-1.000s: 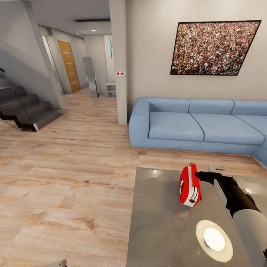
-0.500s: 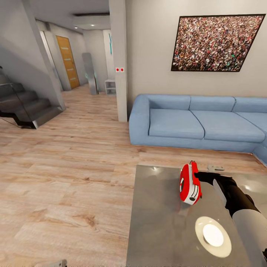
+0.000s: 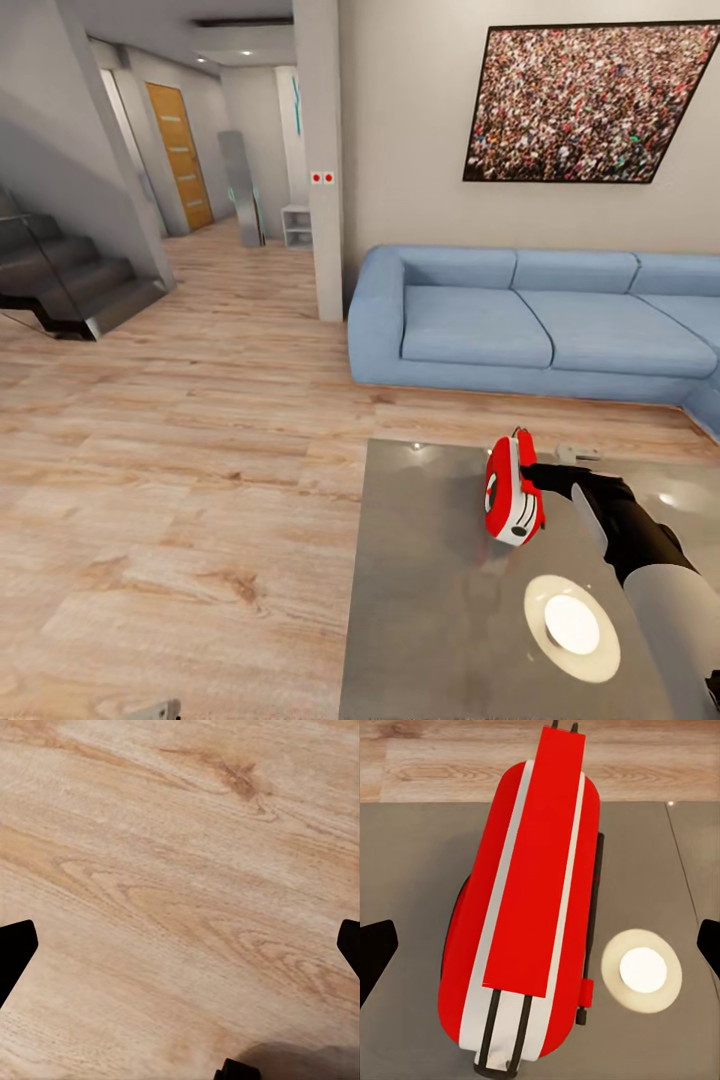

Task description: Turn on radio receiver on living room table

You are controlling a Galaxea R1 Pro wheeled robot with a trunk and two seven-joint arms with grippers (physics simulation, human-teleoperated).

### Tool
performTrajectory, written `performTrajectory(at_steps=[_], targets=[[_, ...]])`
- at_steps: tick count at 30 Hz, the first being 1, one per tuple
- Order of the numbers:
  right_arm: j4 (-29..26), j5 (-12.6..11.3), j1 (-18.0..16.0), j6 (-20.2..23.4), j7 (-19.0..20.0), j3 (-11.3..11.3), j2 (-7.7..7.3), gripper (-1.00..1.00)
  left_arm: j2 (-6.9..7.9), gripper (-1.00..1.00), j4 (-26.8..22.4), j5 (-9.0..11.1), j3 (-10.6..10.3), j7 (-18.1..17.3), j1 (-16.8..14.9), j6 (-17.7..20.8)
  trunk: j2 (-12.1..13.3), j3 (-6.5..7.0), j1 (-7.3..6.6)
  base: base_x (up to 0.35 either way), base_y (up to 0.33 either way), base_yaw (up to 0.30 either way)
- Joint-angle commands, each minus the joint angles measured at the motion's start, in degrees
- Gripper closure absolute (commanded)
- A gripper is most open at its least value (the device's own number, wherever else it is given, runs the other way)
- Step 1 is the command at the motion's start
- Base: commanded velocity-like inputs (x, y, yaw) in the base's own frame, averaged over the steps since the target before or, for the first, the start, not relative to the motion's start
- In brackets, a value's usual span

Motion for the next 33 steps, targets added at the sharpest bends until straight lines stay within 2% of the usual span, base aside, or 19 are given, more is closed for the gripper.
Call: performTrajectory(at_steps=[1,12,16,19,20,21,23,26,27,29,30,33], targets=[[0.0,0.0,0.0,-0.1,0.0,0.0,0.02,-1.0,0.0,-1.0,0.0,0.0,0.0,0.0,0.0,0.0,0.0,-0.08,0.0,0.0,0.0,0.0],[0.0,0.0,0.0,-0.3,-0.1,0.0,0.06,-1.0,0.0,-1.0,0.0,0.0,0.0,0.0,0.0,0.0,0.0,-0.26,0.0,0.0,0.0,0.0],[0.0,-0.1,0.0,-0.4,-0.1,-1.1,-0.3,-1.0,-0.01,-1.0,0.0,0.0,0.0,0.0,0.0,0.0,0.0,-0.26,0.0,0.0,0.0,0.0],[-0.1,-0.1,0.0,-0.4,0.0,-5.6,-0.91,-1.0,0.05,-1.0,0.0,0.0,0.0,0.0,0.0,0.0,0.0,-0.26,0.0,0.0,0.0,0.0],[-0.2,-0.1,0.0,-0.4,0.3,-8.0,-1.04,-1.0,0.06,-1.0,0.0,0.0,0.0,0.0,0.0,0.0,0.0,-0.26,0.0,0.0,0.0,0.0],[-0.2,0.0,0.0,-0.5,0.6,-9.2,-1.08,-1.0,0.06,-1.0,0.0,0.0,0.0,0.0,0.0,0.0,0.0,-0.26,0.0,0.0,0.0,0.0],[-0.2,0.3,0.0,-1.3,3.5,-12.5,-1.22,-1.0,0.07,-1.0,0.0,0.0,0.0,0.0,0.0,0.0,0.0,-0.26,0.0,0.0,0.0,0.0],[-0.2,0.9,0.0,-2.4,8.0,-14.3,-1.38,-1.0,0.07,-1.0,0.0,0.0,0.0,0.0,0.0,0.0,0.0,-0.26,0.0,0.0,0.0,0.0],[-0.2,1.2,0.0,-2.6,8.5,-14.4,-1.39,-1.0,0.08,-1.0,0.0,0.0,0.0,0.0,0.0,0.0,0.0,-0.26,0.0,0.0,0.0,0.0],[-0.2,4.0,0.0,-2.7,10.0,-14.1,-1.3,-1.0,0.08,-1.0,0.0,0.0,0.0,0.0,0.0,0.0,0.0,-0.26,0.0,0.0,0.0,0.0],[-0.1,4.7,0.0,-2.7,10.1,-13.9,-1.24,-1.0,0.08,-1.0,0.0,0.0,0.0,0.0,0.0,0.0,0.0,-0.26,0.0,0.0,0.0,0.0],[-0.1,7.4,0.0,-2.4,10.5,-11.4,-0.97,-1.0,0.07,-1.0,0.0,0.0,0.0,0.0,0.0,0.0,0.0,-0.26,0.0,0.0,0.0,0.0]])
